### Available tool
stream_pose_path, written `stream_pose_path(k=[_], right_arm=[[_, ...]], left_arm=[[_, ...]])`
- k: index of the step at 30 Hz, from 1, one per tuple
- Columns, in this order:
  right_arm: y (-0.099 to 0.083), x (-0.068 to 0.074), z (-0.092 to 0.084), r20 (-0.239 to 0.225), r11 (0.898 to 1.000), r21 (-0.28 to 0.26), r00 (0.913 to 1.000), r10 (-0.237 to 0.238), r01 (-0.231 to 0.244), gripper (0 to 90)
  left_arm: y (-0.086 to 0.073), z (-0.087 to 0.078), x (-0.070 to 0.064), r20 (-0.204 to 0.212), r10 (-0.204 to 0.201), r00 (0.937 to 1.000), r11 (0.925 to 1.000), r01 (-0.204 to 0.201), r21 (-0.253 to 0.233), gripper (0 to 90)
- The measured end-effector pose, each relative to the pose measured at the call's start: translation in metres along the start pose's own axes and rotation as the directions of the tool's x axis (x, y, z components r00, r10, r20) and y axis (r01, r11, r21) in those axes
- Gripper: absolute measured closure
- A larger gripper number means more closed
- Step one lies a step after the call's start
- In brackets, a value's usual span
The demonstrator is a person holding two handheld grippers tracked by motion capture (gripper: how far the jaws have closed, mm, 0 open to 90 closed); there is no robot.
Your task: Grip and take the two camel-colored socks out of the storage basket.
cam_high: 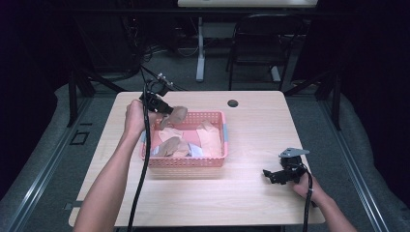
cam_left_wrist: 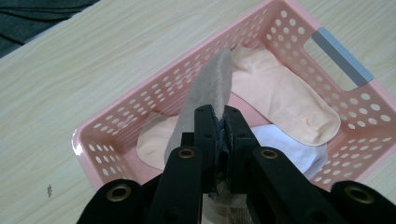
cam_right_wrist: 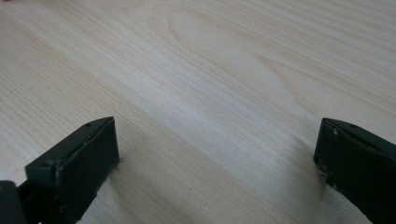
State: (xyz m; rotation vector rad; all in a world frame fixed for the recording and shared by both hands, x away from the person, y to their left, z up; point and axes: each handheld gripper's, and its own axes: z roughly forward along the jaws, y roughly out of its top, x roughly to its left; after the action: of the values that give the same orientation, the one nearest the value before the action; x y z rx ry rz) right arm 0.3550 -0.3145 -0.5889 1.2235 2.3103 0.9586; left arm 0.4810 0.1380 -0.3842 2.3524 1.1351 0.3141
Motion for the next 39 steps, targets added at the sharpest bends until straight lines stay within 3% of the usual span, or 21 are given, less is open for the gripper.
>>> stream_pose_path(k=[8,17,25,32,34,39], right_arm=[[0.0,0.001,0.0,0.005,1.0,0.001,1.0,0.001,-0.001,0.0],[0.0,0.0,0.0,0.001,1.0,-0.003,1.0,-0.001,0.001,0.0],[0.0,0.0,0.0,0.007,1.0,0.0,1.0,-0.003,0.003,0.0],[0.0,0.0,0.0,0.008,1.0,-0.001,1.0,-0.003,0.003,0.0],[0.0,0.0,0.0,0.007,1.0,-0.001,1.0,-0.003,0.003,0.0],[0.0,0.0,0.0,0.007,1.0,0.0,1.0,-0.003,0.003,0.0]], left_arm=[[0.002,-0.015,-0.002,0.014,0.002,0.9999,1.0,-0.002,-0.009,85.8],[0.002,-0.032,0.007,0.037,-0.003,0.9993,0.9999,0.003,-0.012,85.8],[-0.003,-0.063,0.014,0.029,-0.022,0.9993,0.9983,0.024,-0.054,85.8],[-0.012,-0.083,0.026,0.014,-0.039,0.9991,0.9965,0.04,-0.073,85.8],[-0.02,-0.091,0.036,0.009,-0.061,0.9981,0.9945,0.062,-0.084,85.8],[-0.031,-0.104,0.045,-0.008,-0.085,0.9964,0.9912,0.083,-0.103,85.8]])
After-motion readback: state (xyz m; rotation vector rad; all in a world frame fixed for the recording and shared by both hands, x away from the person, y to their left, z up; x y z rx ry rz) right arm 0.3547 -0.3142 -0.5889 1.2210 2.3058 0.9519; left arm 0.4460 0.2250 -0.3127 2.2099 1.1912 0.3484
